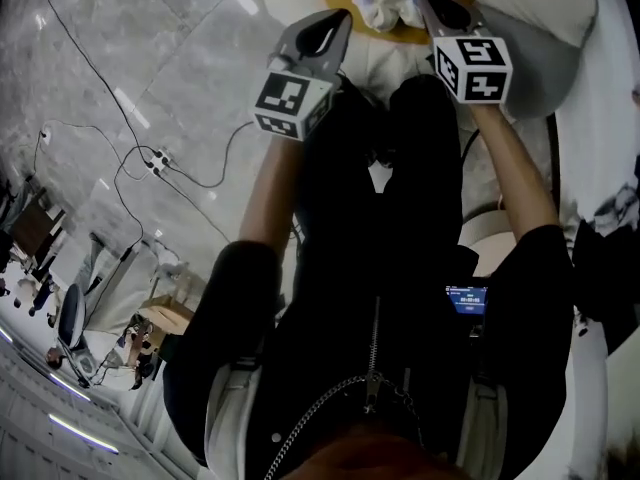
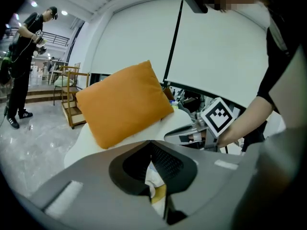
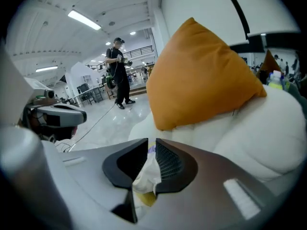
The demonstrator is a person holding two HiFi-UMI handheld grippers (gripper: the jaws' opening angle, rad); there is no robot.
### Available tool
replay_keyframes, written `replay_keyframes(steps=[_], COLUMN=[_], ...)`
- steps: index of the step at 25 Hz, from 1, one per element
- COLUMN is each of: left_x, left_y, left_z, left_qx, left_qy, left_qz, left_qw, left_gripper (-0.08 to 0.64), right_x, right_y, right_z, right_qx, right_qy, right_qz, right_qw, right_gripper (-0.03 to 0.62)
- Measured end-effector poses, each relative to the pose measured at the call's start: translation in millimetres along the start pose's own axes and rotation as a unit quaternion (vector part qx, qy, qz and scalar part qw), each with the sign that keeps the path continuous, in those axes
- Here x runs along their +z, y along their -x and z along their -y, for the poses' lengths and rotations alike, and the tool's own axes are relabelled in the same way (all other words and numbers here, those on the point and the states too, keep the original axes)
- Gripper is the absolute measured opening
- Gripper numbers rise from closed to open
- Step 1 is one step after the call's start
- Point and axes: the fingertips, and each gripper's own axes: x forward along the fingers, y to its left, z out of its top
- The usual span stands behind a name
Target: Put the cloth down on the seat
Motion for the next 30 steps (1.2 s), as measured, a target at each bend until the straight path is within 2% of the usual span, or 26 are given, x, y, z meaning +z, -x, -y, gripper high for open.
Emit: replay_keyframes(steps=[4, 6, 8, 12, 18, 22, 24, 30], left_x=[-29.6, -47.7, -64.0, -72.9, -89.0, -108.9, -115.6, -118.2], left_y=[-7.8, -5.9, 2.1, 29.0, 81.0, 115.2, 130.3, 155.6], left_z=[-18.3, -36.9, -61.1, -98.6, -128.5, -144.3, -150.0, -154.5], left_qx=[0.010, 0.015, 0.025, 0.063, 0.121, 0.156, 0.173, 0.196], left_qy=[0.010, 0.016, 0.016, 0.025, 0.048, 0.067, 0.075, 0.094], left_qz=[-0.006, -0.011, -0.013, -0.010, -0.010, -0.014, -0.015, -0.008], left_qw=[0.9999, 0.9997, 0.9995, 0.9976, 0.9915, 0.9854, 0.9820, 0.9761], left_gripper=[0.011, 0.011, 0.011, 0.011, 0.011, 0.011, 0.011, 0.011], right_x=[-41.4, -63.3, -85.9, -120.8, -166.1, -187.6, -190.2, -185.7], right_y=[-65.7, -106.4, -149.6, -210.1, -250.7, -268.4, -275.6, -259.9], right_z=[10.0, 8.7, 1.3, -7.6, 9.9, 8.4, 3.7, 2.5], right_qx=[-0.002, -0.011, -0.011, -0.006, -0.056, -0.064, -0.059, -0.061], right_qy=[0.009, 0.015, 0.022, 0.028, 0.038, 0.047, 0.054, 0.065], right_qz=[-0.032, -0.046, -0.067, -0.121, -0.189, -0.220, -0.230, -0.273], right_qw=[0.999, 0.999, 0.997, 0.992, 0.980, 0.972, 0.970, 0.958], right_gripper=[0.207, 0.347, 0.444, 0.520, 0.532, 0.526, 0.490, 0.300])
